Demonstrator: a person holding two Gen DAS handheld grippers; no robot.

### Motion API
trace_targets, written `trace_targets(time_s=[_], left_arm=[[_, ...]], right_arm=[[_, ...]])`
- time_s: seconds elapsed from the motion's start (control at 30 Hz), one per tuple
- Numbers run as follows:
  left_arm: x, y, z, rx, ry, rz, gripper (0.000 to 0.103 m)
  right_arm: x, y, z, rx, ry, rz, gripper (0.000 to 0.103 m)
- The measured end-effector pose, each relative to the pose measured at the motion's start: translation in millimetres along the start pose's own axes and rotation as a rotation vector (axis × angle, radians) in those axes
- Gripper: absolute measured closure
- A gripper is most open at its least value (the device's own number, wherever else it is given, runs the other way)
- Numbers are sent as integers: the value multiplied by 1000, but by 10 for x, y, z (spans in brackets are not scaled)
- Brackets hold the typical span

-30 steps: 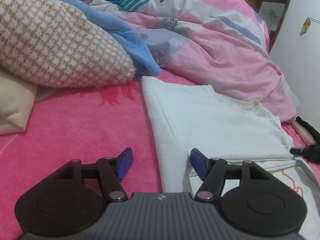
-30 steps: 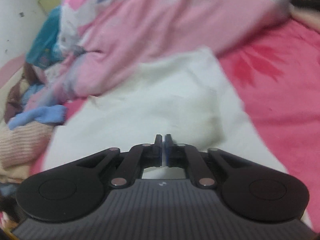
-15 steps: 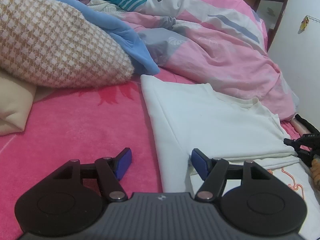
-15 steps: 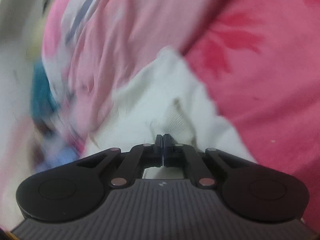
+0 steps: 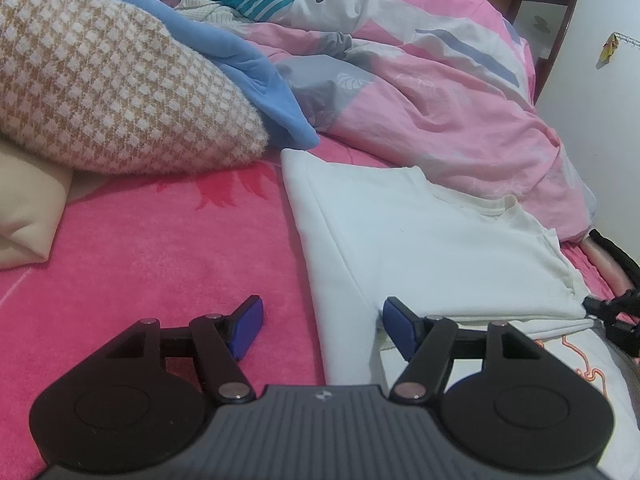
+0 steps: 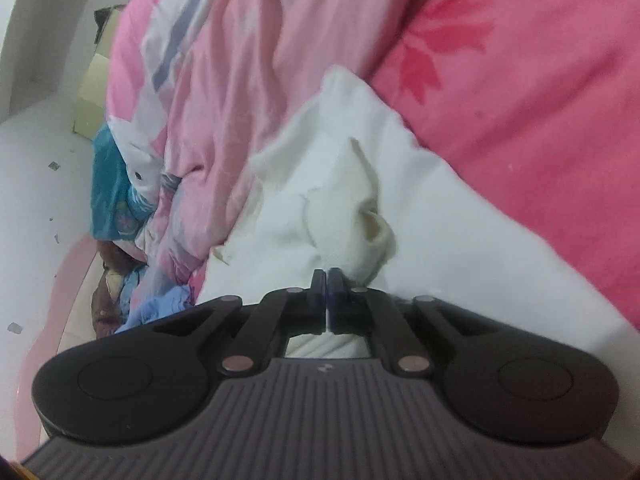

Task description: Fold clothes

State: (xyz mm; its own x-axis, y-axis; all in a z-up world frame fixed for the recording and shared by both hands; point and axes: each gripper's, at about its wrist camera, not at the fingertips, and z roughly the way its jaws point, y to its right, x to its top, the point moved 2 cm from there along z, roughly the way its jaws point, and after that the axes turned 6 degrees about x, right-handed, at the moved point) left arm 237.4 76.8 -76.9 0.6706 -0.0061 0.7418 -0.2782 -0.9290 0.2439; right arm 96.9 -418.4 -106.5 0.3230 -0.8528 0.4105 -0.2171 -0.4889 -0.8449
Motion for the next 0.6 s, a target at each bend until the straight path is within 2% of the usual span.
trace_targets(time_s=[0.17, 0.3, 0.37, 0.43, 0.47, 0.6], left_arm=[[-2, 6, -1, 2, 0, 4, 35], [-5, 1, -6, 0, -1, 1, 35], [-5, -3, -4, -2, -2, -2, 35], [-5, 0, -2, -1, -2, -2, 34], [-2, 0, -4, -1, -2, -3, 34], [-8, -2, -1, -1, -1, -3, 34]], right_arm=[[-48, -276, 139, 96, -34, -88, 98], [-161, -36, 352, 10, -103, -63, 103], [-133, -44, 318, 18, -90, -35, 103], [-136, -119, 315, 0, -89, -62, 103], [-129, -158, 307, 7, -82, -64, 98], [0, -183, 340, 65, -36, -24, 98]])
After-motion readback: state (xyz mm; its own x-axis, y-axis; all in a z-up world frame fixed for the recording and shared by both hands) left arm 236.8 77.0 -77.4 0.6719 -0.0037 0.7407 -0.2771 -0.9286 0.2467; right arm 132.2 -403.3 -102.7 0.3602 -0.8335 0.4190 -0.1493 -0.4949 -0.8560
